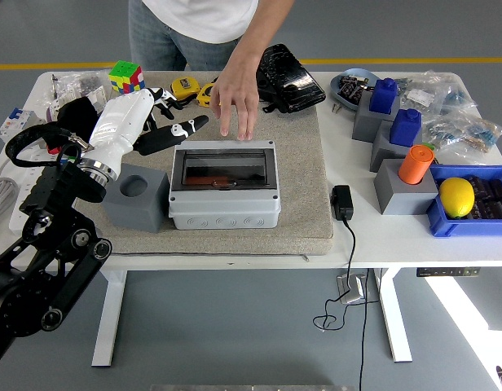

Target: Fetch the battery,place it into the box,close the lid of the box

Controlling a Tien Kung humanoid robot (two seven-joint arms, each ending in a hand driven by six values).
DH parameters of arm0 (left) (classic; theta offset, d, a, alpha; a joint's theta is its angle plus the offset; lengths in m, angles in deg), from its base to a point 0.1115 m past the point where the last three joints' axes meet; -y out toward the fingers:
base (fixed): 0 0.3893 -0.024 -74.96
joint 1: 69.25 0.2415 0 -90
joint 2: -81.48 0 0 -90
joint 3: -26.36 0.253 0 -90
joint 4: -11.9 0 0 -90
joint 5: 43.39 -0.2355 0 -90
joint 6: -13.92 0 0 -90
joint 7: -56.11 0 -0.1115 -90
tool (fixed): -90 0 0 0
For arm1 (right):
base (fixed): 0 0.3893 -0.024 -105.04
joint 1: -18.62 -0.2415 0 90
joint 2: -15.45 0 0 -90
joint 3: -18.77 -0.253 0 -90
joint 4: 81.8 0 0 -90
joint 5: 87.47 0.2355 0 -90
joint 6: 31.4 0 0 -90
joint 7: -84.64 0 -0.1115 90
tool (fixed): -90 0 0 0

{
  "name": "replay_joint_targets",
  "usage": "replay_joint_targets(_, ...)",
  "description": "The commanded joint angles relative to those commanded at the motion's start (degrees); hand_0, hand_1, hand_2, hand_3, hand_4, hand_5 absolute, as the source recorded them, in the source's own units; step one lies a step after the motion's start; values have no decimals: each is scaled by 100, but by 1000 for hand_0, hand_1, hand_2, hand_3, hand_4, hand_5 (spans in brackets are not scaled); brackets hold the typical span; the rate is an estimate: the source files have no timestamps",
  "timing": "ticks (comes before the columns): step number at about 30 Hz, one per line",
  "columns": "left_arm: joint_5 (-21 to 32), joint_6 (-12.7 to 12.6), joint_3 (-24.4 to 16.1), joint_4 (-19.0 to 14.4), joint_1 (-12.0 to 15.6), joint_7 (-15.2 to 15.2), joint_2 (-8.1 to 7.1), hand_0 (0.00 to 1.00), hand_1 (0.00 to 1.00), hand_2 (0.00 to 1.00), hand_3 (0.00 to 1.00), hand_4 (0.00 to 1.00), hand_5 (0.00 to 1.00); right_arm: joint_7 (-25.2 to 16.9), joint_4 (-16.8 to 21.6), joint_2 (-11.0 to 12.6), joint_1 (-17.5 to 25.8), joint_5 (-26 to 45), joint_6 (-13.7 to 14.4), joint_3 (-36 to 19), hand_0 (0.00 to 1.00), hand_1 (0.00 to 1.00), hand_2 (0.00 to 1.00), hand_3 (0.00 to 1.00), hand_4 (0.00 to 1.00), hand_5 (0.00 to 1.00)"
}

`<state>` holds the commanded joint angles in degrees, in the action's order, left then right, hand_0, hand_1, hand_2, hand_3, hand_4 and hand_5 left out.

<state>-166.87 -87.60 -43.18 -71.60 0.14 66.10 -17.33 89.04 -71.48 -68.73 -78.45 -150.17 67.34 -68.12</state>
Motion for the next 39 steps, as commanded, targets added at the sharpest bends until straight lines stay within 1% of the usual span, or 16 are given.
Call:
replay_joint_targets(1,87,-160,-118,17,33,-196,39,531,594,623,647,998,998,-2,0,-5,1,3,0,2,822,771,757,792,998,998)
replay_joint_targets(2,194,-292,-220,34,63,-379,69,773,816,804,781,998,998,-2,0,-10,3,-1,0,-3,822,770,756,793,998,998)
replay_joint_targets(4,587,-557,-467,88,131,-829,120,773,816,804,781,998,998,-2,0,-20,8,-15,1,-19,822,770,756,793,998,998)
replay_joint_targets(6,1017,-668,-677,131,188,-1242,149,773,816,804,781,998,998,0,0,-25,16,-27,2,-33,822,770,756,793,998,998)
replay_joint_targets(7,1204,-691,-760,152,213,-1397,155,773,816,804,781,998,998,1,0,-27,19,-31,3,-40,822,770,756,793,998,998)
replay_joint_targets(8,1420,-718,-871,183,247,-1596,161,910,955,940,909,998,998,2,0,-28,22,-35,5,-49,821,771,756,792,998,998)
replay_joint_targets(9,1681,-728,-983,207,281,-1804,169,910,955,940,909,998,998,6,0,-29,22,-46,6,-61,821,771,756,792,998,998)
replay_joint_targets(13,2648,-758,-1348,263,398,-2468,221,910,955,940,909,998,998,9,0,-36,6,-59,10,-86,821,771,756,792,998,998)
replay_joint_targets(14,2906,-752,-1410,269,421,-2597,232,998,998,998,992,998,998,10,0,-40,3,-62,9,-89,821,771,756,792,998,998)
replay_joint_targets(17,3614,-627,-1563,292,506,-2984,262,998,998,998,992,998,998,14,0,-51,-2,-72,3,-78,821,771,756,792,998,998)
replay_joint_targets(20,4297,-489,-1683,290,614,-3189,272,998,998,998,998,998,998,11,0,-55,7,-81,-1,-69,821,771,756,792,998,998)
replay_joint_targets(23,5041,-315,-1769,322,732,-3327,278,998,998,998,998,998,998,13,0,-50,33,-83,-6,-33,821,771,756,792,998,998)
replay_joint_targets(29,6389,-74,-1892,303,895,-3435,291,998,998,998,995,998,998,29,0,-44,40,-121,-13,-31,821,771,756,792,998,998)
replay_joint_targets(31,6802,51,-1911,286,989,-3477,283,998,998,998,995,998,998,40,0,-56,57,-163,-16,-59,821,771,756,792,998,998)
replay_joint_targets(36,7350,246,-1963,260,1157,-3536,289,998,998,998,988,998,998,30,0,-96,86,-196,-21,-96,821,771,757,792,998,998)
replay_joint_targets(39,7538,328,-1988,250,1220,-3553,300,984,998,986,979,998,998,22,0,-129,104,-222,-22,-128,821,771,757,792,998,998)
